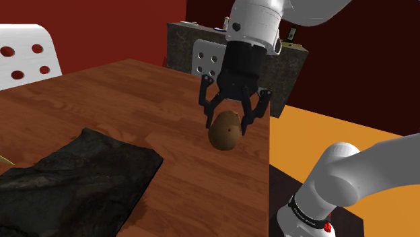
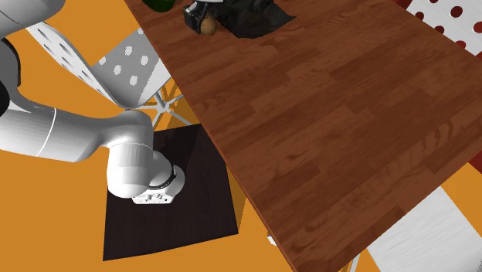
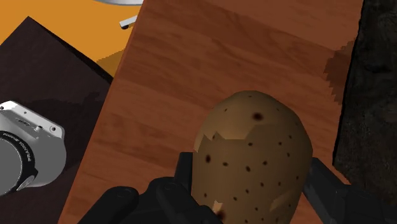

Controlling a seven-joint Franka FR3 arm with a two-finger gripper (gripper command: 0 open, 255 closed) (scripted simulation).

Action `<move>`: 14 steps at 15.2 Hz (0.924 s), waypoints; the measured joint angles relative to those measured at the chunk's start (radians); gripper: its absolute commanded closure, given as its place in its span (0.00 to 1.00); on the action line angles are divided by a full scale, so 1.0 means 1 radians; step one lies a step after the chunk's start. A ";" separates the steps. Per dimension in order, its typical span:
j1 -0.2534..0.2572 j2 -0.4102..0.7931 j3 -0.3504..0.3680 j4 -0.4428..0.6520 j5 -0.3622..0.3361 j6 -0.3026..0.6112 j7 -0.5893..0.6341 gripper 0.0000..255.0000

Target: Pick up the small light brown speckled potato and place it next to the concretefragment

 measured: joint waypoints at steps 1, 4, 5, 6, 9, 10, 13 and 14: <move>0.001 -0.002 0.007 -0.013 0.004 0.013 0.000 1.00; 0.006 -0.015 0.017 -0.055 0.014 0.042 -0.008 1.00; 0.005 -0.014 0.020 -0.068 0.015 0.056 -0.014 1.00; 0.006 -0.019 0.021 -0.085 0.018 0.066 -0.020 1.00; 0.011 -0.030 0.031 -0.129 0.028 0.098 -0.031 1.00; 0.012 -0.033 0.035 -0.146 0.032 0.112 -0.036 1.00; 0.014 -0.036 0.045 -0.182 0.039 0.144 -0.048 1.00; 0.016 -0.040 0.048 -0.199 0.044 0.156 -0.053 1.00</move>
